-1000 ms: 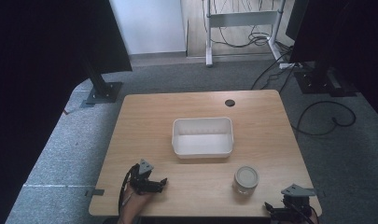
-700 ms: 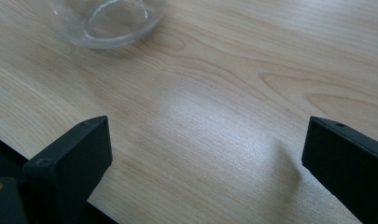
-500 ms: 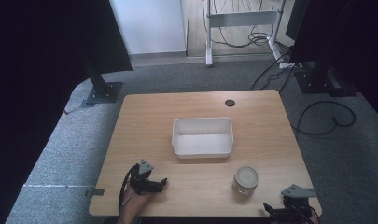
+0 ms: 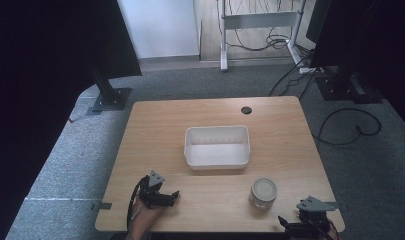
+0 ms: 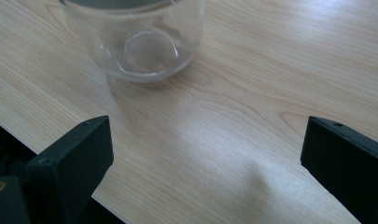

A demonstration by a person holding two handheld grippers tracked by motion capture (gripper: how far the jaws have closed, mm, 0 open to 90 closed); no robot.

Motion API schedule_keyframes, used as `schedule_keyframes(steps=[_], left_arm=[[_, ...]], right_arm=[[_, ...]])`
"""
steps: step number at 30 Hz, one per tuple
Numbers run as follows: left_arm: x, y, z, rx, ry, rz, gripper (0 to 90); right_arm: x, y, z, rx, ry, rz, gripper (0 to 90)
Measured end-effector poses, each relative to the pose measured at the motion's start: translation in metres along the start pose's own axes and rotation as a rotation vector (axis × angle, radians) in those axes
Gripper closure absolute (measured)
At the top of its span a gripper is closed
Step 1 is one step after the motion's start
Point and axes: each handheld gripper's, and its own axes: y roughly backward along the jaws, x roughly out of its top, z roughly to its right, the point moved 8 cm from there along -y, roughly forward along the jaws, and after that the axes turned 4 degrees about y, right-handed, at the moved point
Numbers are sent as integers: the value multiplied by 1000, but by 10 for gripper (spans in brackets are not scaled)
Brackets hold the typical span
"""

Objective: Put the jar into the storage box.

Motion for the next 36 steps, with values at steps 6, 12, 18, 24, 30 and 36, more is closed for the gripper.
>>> schedule_keyframes(steps=[6, 12, 18, 24, 30, 36], left_arm=[[0, 0, 0, 0, 0, 0, 10], [0, 0, 0, 0, 0, 0, 10], [0, 0, 0, 0, 0, 0, 10], [0, 0, 0, 0, 0, 0, 10], [0, 0, 0, 0, 0, 0, 10], [0, 0, 0, 1, 1, 0, 10]], right_arm=[[8, -1, -7, 2, 30, 11, 22], [14, -4, -11, 5, 44, 21, 21], [20, -6, -16, 14, 56, 29, 18], [25, -10, -19, 23, 62, 41, 15], [30, -15, -24, 34, 70, 47, 14], [36, -21, -25, 33, 72, 54, 14]])
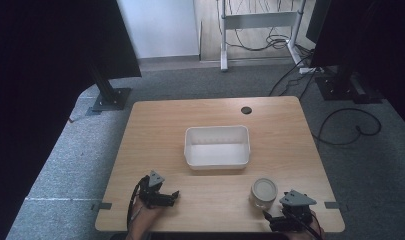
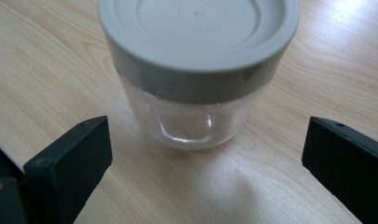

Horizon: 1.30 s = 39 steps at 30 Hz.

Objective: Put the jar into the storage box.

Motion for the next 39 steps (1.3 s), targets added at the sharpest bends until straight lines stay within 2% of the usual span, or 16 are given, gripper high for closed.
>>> schedule_keyframes(steps=[27, 39], left_arm=[[0, 0, 0, 3, 4, 0, 10], [0, 0, 0, 4, 3, -1, 10]], right_arm=[[19, -26, -4, 26, -12, 21, 26], [22, -35, -4, 26, -36, 17, 91]])
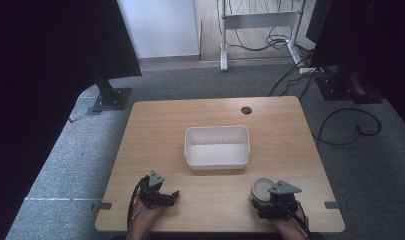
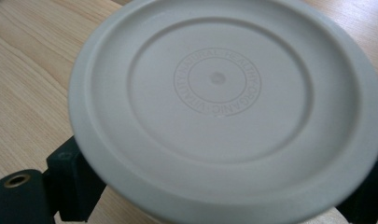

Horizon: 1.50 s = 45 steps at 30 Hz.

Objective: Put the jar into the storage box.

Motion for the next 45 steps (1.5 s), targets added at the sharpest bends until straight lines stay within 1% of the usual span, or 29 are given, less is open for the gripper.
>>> schedule_keyframes(steps=[5, 9, 19, 24, 28, 45], left_arm=[[0, 0, 0, -1, 0, 2, 10], [0, 0, 0, -1, 0, 1, 10], [0, 0, 0, 0, 0, 0, 10], [0, 0, 0, -1, 0, 1, 10], [0, 0, 0, -1, 0, 1, 10], [0, 0, 0, -1, 0, 1, 10]], right_arm=[[1, 1, -1, -25, -14, -12, 94], [4, 1, -3, -24, -18, 0, 94], [18, -1, -5, -29, 6, 7, 94], [29, -3, -7, -28, 27, 16, 94], [36, -5, -9, -25, 35, 22, 94], [56, -14, -12, -7, 48, 46, 94]])
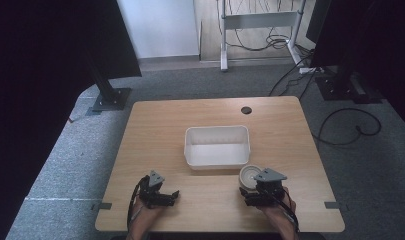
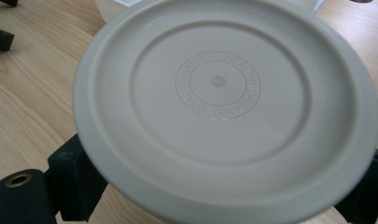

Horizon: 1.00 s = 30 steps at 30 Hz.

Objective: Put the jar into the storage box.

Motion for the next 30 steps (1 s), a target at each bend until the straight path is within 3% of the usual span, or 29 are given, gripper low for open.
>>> schedule_keyframes(steps=[30], left_arm=[[0, 0, 0, 0, 0, 0, 10]], right_arm=[[35, -25, -4, 26, 18, 24, 94]])
